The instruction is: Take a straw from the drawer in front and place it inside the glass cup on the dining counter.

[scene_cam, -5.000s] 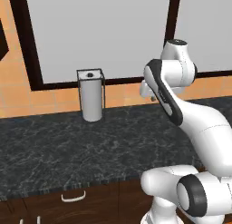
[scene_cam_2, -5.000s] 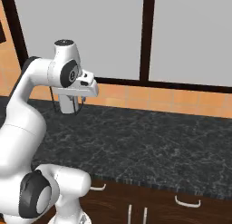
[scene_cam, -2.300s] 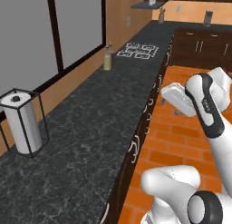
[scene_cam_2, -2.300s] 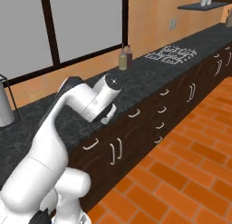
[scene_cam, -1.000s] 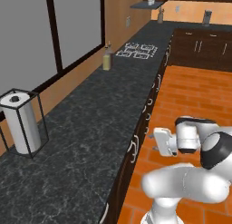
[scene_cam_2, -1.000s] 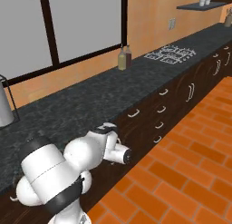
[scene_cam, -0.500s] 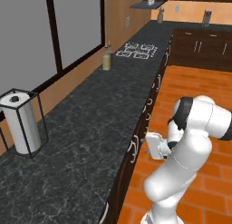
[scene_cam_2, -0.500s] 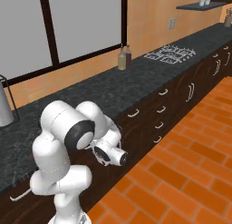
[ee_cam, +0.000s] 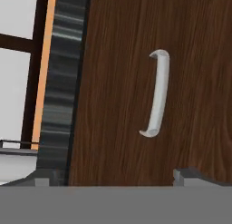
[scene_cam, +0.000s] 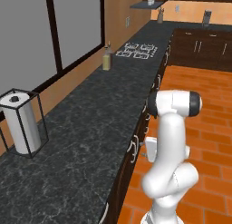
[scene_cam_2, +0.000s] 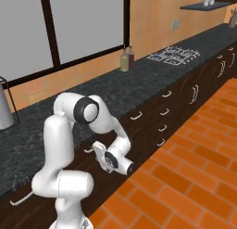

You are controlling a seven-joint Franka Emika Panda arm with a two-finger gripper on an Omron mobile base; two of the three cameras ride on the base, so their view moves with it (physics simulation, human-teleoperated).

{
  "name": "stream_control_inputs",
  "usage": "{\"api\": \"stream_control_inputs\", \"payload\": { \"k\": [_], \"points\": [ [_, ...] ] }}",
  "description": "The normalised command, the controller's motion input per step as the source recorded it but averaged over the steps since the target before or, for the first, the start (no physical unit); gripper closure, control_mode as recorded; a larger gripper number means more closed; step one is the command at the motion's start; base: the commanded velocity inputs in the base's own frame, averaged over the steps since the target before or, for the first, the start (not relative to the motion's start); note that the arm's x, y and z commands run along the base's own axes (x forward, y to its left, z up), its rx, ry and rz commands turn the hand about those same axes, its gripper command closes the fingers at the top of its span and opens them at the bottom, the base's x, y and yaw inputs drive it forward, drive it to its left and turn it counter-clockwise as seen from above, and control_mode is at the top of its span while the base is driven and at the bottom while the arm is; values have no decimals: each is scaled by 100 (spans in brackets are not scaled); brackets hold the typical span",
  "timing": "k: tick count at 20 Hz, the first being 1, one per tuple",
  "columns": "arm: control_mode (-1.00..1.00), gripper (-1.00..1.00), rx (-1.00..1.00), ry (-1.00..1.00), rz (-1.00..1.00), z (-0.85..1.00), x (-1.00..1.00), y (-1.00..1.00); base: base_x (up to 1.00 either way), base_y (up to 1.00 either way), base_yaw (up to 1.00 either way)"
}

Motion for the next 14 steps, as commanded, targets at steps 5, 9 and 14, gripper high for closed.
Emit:
{"api": "stream_control_inputs", "payload": {
  "k": [5, 9, 14],
  "points": [
    [-100, -100, 0, 0, 0, -30, 59, 5, 0, 0, 0],
    [-100, -100, 0, 0, 0, -33, 55, 23, 0, 0, 0],
    [-100, -100, 0, 0, 0, -30, 49, 31, 0, 0, 0]
  ]
}}
